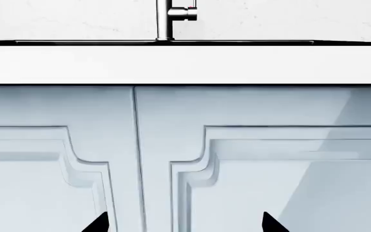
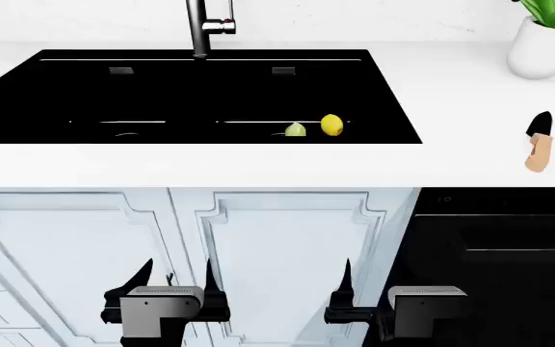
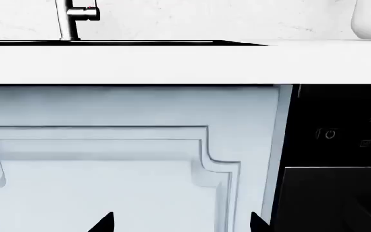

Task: Pick the vegetables from the sink and place them on the cutting board.

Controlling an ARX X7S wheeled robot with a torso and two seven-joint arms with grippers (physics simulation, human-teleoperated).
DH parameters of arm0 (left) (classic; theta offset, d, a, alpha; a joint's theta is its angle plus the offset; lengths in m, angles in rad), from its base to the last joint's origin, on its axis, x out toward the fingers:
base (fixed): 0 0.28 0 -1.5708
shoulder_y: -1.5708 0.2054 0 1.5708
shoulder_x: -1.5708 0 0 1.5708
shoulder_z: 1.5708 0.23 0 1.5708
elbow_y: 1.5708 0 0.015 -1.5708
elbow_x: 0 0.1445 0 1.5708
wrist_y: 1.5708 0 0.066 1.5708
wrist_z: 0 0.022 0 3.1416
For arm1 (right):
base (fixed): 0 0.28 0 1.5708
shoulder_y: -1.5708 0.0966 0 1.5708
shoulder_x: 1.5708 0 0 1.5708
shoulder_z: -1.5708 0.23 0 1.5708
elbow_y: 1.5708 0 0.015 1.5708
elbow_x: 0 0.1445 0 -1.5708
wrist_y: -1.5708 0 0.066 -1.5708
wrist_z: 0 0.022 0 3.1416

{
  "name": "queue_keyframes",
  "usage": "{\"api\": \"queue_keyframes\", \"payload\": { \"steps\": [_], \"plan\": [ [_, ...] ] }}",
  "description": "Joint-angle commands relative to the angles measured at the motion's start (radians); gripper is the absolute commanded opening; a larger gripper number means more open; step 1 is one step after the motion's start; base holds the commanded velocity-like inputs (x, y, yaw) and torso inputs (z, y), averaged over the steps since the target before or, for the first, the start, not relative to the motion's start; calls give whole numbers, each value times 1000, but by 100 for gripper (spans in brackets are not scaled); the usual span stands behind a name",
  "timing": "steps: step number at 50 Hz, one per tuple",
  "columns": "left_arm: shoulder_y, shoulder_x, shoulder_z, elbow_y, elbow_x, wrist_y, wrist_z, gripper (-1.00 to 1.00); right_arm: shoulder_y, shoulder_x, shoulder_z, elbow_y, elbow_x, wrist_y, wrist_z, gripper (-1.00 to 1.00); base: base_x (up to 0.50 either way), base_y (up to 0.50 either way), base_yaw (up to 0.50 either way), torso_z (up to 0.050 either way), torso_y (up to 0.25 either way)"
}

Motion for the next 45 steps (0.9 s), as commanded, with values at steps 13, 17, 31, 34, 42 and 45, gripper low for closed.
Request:
{"api": "queue_keyframes", "payload": {
  "steps": [13,17,31,34,42,45],
  "plan": [
    [38,-79,98,221,84,-41,-42,100,-38,68,-32,-255,124,78,30,100,0,0,0,38,0],
    [-46,-78,92,334,69,-204,-26,100,16,101,-22,-415,160,224,41,100,0,0,0,50,0],
    [-431,-81,115,418,42,-618,6,100,505,208,-70,-656,208,826,92,100,0,0,0,50,0],
    [-519,-70,150,387,45,-664,10,100,601,206,-88,-571,208,861,86,100,0,0,0,50,0],
    [-751,-43,170,161,18,-746,16,100,857,173,-103,-266,222,884,51,100,0,0,0,50,0],
    [-829,-31,168,21,-3,-716,15,100,928,159,-122,-137,213,870,45,100,0,0,0,50,0]
  ]
}}
